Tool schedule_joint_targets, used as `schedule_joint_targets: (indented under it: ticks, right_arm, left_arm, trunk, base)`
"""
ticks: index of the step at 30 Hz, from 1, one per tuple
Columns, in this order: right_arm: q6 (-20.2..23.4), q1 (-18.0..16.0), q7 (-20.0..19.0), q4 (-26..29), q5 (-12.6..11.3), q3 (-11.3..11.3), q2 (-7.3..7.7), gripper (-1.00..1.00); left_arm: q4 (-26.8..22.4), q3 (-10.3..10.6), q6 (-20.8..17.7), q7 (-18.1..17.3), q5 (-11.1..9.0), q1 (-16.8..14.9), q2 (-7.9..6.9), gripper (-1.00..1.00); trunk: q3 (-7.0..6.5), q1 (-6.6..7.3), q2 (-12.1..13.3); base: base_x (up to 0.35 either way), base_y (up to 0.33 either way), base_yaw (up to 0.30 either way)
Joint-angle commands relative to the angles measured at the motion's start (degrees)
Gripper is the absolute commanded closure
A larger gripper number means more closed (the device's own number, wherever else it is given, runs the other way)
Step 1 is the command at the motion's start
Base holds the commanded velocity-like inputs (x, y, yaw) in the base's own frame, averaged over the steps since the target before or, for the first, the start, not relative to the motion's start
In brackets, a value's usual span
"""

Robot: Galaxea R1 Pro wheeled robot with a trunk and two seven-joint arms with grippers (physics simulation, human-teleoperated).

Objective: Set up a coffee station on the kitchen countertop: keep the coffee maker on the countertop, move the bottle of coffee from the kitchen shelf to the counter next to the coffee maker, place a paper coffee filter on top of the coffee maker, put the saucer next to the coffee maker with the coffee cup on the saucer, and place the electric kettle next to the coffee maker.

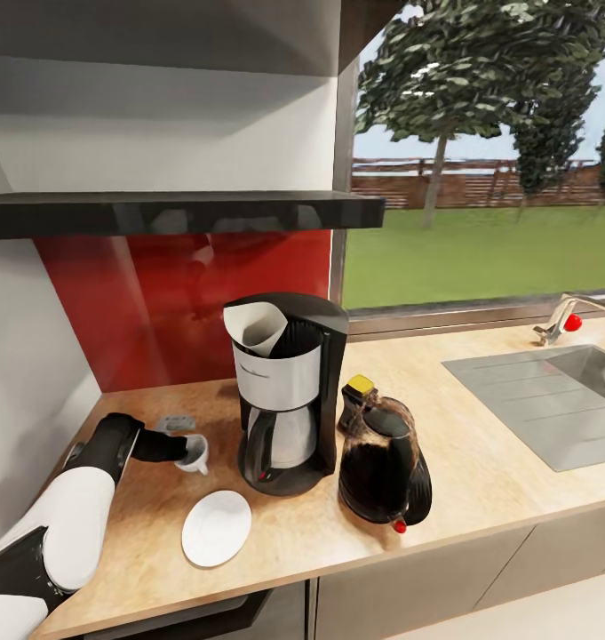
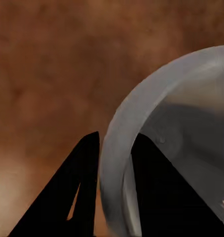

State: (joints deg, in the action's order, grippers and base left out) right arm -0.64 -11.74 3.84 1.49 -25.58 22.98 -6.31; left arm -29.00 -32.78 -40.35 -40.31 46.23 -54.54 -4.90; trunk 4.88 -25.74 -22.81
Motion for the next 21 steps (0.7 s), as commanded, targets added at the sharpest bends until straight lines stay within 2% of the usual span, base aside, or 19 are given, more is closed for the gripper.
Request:
schedule_joint_targets:
  ticks: [1,21]
  right_arm:
    - [-0.06,-0.04,0.2,0.0,-0.53,0.49,-0.02,-1.0]
    - [-0.06,-0.04,0.2,0.02,-0.53,0.49,-0.06,-1.0]
  left_arm:
    - [-0.12,-0.27,0.63,-0.47,2.2,-0.05,0.04,1.0]
    - [-0.96,-0.43,0.54,-0.47,2.2,-0.04,-0.03,1.0]
  trunk:
    - [0.15,-0.04,-0.11]
    - [0.15,-0.04,-0.11]
  base:
    - [0.0,0.0,0.0]
    - [0.0,0.0,0.0]
